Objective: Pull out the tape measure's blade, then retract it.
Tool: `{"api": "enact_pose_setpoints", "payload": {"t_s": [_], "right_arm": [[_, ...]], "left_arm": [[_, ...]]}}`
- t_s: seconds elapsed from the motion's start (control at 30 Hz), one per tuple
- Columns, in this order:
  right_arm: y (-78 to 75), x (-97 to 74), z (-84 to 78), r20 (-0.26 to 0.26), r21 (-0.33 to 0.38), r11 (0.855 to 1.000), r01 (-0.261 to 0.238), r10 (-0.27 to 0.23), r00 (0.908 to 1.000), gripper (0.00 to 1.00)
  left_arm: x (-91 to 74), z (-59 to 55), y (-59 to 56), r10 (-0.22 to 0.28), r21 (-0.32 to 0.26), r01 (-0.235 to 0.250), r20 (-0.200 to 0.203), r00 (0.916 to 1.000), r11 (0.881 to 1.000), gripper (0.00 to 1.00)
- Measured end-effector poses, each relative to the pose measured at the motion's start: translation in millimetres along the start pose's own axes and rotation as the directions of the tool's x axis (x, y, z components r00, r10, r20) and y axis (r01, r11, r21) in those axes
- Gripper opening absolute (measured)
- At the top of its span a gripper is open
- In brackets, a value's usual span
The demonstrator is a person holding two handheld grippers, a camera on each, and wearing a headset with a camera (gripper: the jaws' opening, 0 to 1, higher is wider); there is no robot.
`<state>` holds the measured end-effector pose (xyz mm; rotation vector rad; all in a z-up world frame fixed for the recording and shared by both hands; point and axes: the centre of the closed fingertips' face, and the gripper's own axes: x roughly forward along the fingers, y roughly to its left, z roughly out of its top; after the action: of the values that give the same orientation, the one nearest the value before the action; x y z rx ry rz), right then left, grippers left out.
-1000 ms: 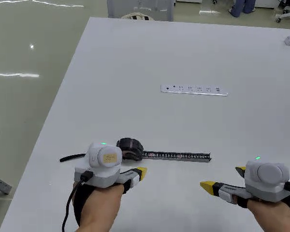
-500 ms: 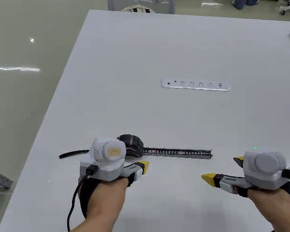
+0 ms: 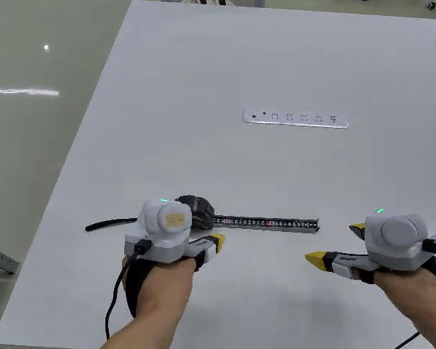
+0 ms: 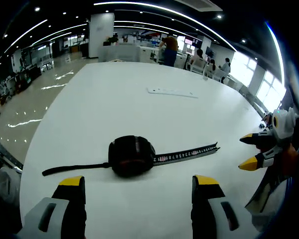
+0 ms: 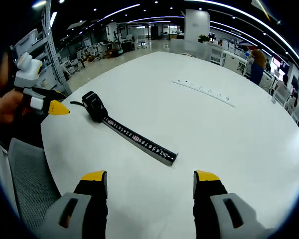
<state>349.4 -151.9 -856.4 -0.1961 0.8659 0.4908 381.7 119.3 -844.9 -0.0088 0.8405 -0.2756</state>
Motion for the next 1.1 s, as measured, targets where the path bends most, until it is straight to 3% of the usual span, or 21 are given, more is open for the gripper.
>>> {"api": "enact_pose_setpoints", "payload": {"t_s": [0.23, 0.8, 1.1], "right_arm": [[-1.5, 7.3, 0.4, -0.014, -0.055, 0.998, -0.037, 0.036, 0.9993, 0.71], [-14.3, 24.4, 1.4, -0.063, -0.159, 0.985, -0.071, 0.061, 0.9961, 0.67], [-13.7, 29.4, 5.4, -0.091, -0.259, 0.959, -0.114, 0.093, 0.9914, 0.62]], "left_arm": [[6.7, 0.3, 2.0, 0.011, -0.008, -0.011, -0.003, 0.9999, 1.000, 0.84], [23.1, 0.2, 3.0, 0.021, -0.025, -0.022, -0.019, 0.9996, 0.999, 0.81], [30.2, 2.6, 5.1, 0.033, -0.039, -0.033, -0.017, 0.9993, 0.999, 0.79]]}}
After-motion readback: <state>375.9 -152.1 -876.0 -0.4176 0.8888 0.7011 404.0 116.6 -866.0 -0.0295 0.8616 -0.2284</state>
